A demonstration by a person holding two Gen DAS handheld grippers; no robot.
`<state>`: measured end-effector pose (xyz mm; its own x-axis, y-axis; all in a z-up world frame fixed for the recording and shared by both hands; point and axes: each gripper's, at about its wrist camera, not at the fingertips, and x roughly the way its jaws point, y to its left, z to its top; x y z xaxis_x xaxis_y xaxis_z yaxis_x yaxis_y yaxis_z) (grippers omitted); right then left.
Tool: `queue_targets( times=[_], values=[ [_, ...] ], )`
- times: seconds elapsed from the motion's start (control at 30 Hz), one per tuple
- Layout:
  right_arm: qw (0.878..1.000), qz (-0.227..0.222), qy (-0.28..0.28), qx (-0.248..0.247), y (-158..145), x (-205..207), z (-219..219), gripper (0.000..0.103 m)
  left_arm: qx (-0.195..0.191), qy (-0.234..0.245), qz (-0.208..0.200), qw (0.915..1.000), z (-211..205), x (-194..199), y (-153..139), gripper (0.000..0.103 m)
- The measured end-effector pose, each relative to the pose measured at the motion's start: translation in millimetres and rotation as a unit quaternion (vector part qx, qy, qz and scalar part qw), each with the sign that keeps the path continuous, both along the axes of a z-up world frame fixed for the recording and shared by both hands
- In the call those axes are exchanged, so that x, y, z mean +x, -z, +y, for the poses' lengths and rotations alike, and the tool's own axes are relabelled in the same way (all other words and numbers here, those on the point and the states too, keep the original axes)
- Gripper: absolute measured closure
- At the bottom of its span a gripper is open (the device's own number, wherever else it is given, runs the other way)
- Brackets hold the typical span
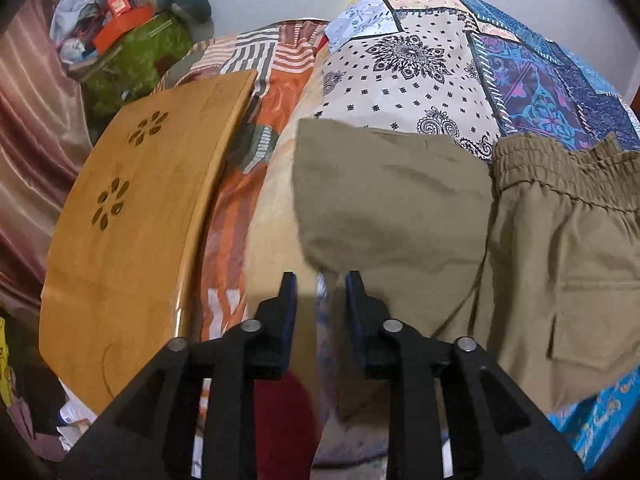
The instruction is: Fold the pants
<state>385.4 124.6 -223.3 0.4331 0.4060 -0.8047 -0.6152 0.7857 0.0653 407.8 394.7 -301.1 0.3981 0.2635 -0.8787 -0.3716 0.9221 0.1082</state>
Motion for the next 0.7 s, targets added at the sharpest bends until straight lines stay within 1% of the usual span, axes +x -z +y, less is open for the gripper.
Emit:
queue_targets(
  times=[0.07,0.13,0.2,0.23,0.37,0.43,0.5,0.53,0.57,0.67,0.7],
  values=[
    [1.0,-0.004,0.0,-0.018,-5,-7,-4,0.065,-0.005,-0.003,0.003,1.0,0,-8,-7,0.073],
    [1.0,-0.011,-0.001,-0.025,-12,-14,-8,0.063,-0.006,0.001,0.002,1.0,-6,-20,-21,0.073],
    [1.0,-0.019,0.0,-0.023,-24,-24,-13,0.062,-0.002,0.006,-0.004,1.0,-14,-31,-38,0.073],
    [1.0,-0.022,0.001,-0.019,-34,-32,-18,0.062,0.0,0.011,-0.012,0.9999,-19,-38,-48,0.073],
    [0.999,-0.042,0.004,0.012,-70,-56,-27,0.062,0.005,0.034,-0.063,0.9974,-51,-70,-107,0.073],
    [0.998,-0.06,0.004,0.033,-98,-77,-35,0.062,0.007,0.044,-0.095,0.9945,-68,-90,-139,0.073],
    [0.995,-0.081,0.004,0.053,-123,-94,-42,0.062,0.021,0.058,-0.13,0.9896,-91,-114,-178,0.073],
    [0.994,-0.089,0.004,0.06,-131,-100,-44,0.062,0.026,0.062,-0.14,0.9878,-100,-120,-188,0.073],
    [0.993,-0.099,0.004,0.07,-143,-111,-48,0.062,0.031,0.069,-0.158,0.9846,-111,-133,-205,0.073],
    [0.986,-0.131,0.0,0.103,-181,-144,-62,0.062,0.047,0.085,-0.212,0.9726,-146,-174,-251,0.072],
    [0.984,-0.14,-0.001,0.111,-189,-153,-65,0.062,0.052,0.088,-0.225,0.969,-154,-186,-262,0.072]
  ],
)
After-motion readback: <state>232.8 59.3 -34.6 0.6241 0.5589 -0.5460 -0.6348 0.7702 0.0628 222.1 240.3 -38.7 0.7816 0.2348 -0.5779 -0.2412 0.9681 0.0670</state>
